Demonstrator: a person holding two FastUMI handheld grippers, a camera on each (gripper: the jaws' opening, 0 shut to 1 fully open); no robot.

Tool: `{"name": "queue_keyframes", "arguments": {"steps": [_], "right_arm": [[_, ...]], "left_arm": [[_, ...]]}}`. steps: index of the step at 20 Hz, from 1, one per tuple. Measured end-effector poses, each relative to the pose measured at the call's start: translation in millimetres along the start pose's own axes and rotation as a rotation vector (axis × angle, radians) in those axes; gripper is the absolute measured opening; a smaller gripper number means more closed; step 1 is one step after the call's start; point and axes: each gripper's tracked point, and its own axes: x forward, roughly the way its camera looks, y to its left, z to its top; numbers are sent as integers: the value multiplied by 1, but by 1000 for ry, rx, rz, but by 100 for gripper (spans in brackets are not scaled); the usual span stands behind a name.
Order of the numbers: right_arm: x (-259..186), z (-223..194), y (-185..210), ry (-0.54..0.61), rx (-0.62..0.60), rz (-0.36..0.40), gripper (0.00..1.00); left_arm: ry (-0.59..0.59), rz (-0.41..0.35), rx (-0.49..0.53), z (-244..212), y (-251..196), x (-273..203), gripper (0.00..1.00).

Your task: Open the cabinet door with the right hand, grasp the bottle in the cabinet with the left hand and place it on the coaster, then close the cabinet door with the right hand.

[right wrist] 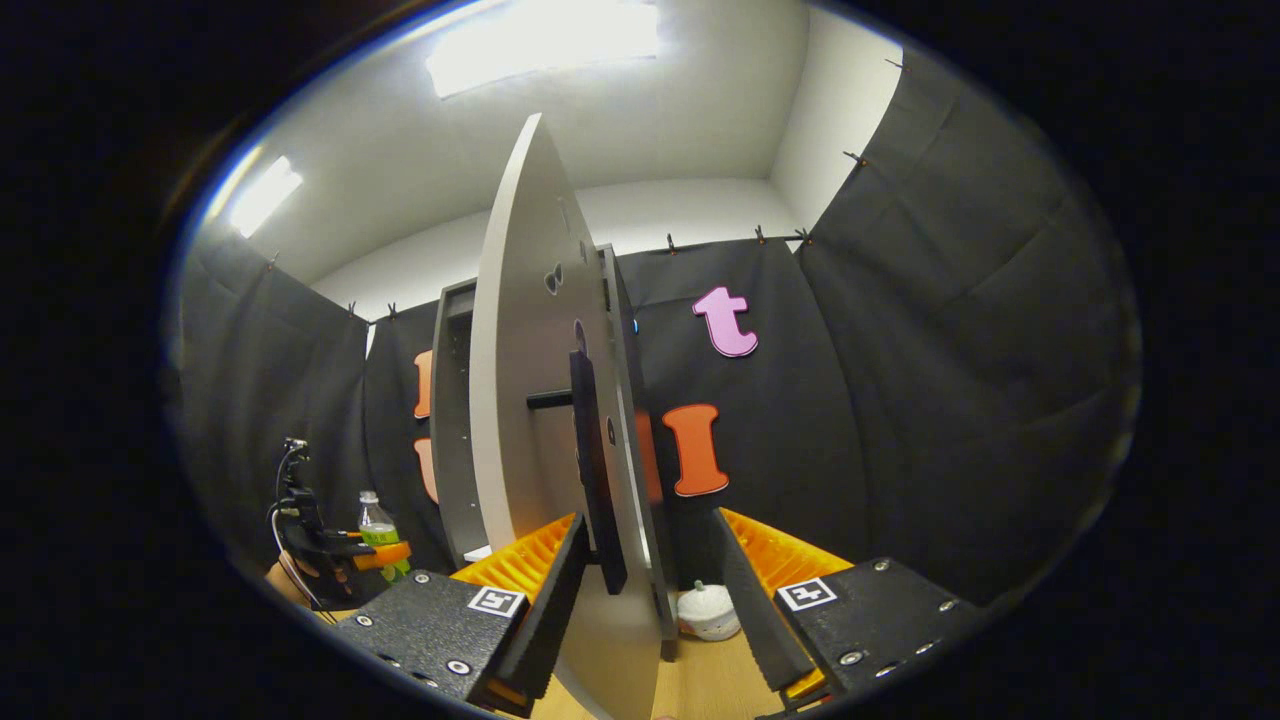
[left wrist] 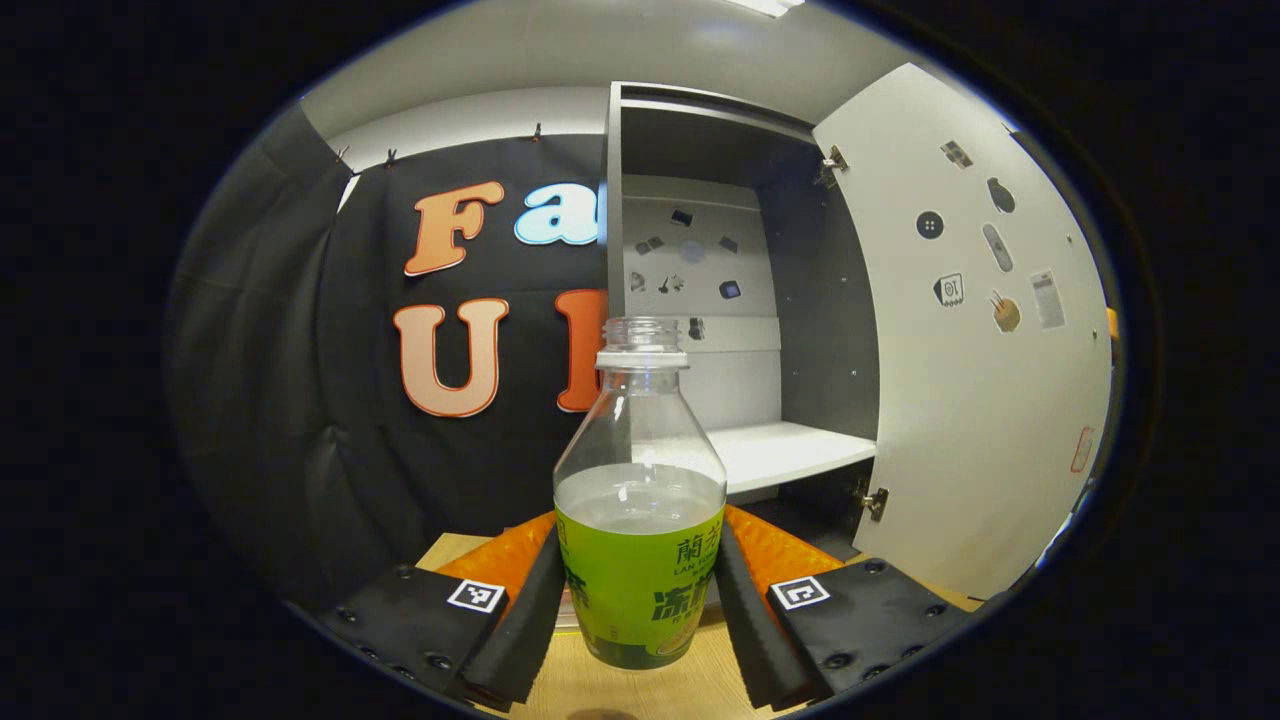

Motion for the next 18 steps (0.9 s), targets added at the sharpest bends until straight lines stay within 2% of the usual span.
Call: {"name": "queue_keyframes", "arguments": {"steps": [4, 8, 11, 12, 18], "right_arm": [[2, 1, 1, -16, -8, 2, 77], [3, 2, -1, -24, -43, -7, 77], [4, 2, -1, -26, -42, -3, 77], [4, 3, -1, -30, -36, -2, 77], [7, 3, -3, -41, -33, -4, 77]], "left_arm": [[44, -5, -36, -46, 14, -5, 80], [71, 33, -61, -84, 29, -3, 84], [65, 49, -68, -111, 37, -5, 80], [62, 50, -78, -121, 40, -6, 82], [86, 57, -149, -160, 52, -19, 82]]}}
